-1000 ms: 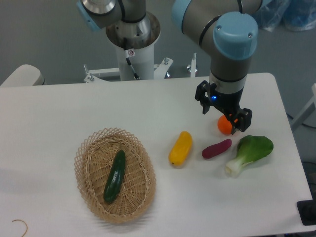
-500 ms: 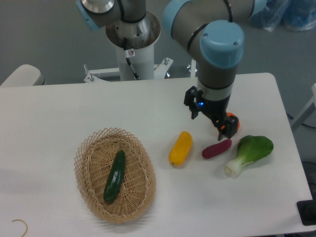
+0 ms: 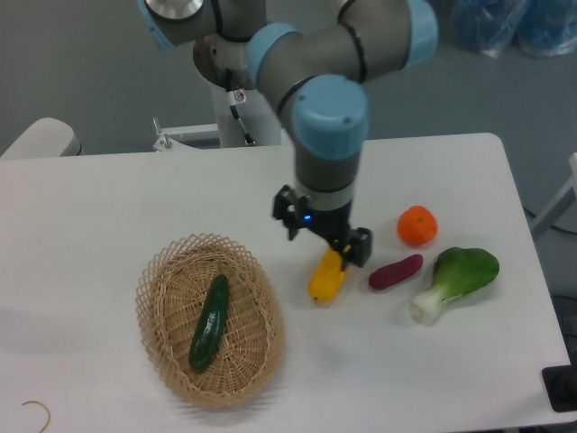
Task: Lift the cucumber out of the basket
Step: 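Move the gripper from beside the orange over to the wicker basket, then lower the open gripper onto the green cucumber in the basket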
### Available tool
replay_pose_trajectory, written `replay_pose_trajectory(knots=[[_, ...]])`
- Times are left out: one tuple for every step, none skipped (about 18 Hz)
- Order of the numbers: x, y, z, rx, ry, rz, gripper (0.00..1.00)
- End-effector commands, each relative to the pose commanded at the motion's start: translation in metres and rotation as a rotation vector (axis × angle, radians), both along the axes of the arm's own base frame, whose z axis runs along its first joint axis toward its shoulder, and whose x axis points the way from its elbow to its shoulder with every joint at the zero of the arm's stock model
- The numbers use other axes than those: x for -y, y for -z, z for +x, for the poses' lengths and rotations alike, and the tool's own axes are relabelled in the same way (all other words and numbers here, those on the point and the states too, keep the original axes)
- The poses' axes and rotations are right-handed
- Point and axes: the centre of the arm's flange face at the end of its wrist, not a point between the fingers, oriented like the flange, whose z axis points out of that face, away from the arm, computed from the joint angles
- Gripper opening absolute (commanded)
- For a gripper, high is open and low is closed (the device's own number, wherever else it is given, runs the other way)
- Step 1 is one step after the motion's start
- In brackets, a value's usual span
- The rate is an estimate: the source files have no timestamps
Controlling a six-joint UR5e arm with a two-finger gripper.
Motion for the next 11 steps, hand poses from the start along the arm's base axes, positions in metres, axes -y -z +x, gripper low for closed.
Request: replay_pose_trajectory(knots=[[-0.006,0.007,0.011,0.014,-0.009,-0.007,1.0],[-0.008,0.015,0.018,0.025,-0.026,-0.019,1.0],[-0.012,0.022,0.022,0.032,-0.046,-0.026,1.0],[-0.017,0.027,0.025,0.026,-0.062,-0.019,1.0],[-0.021,0.031,0.029,0.013,-0.064,-0.003,1.0],[-0.025,0.039,0.032,0.002,-0.053,0.011,1.0],[-0.028,0.045,0.035,-0.011,-0.044,0.026,1.0],[-0.032,0.052,0.039,-0.021,-0.033,0.036,1.0],[-0.038,0.06,0.046,-0.021,-0.015,0.037,1.0],[-0.043,0.07,0.053,-0.018,0.0,0.033,1.0],[-0.049,0.078,0.058,-0.018,0.013,0.033,1.0]])
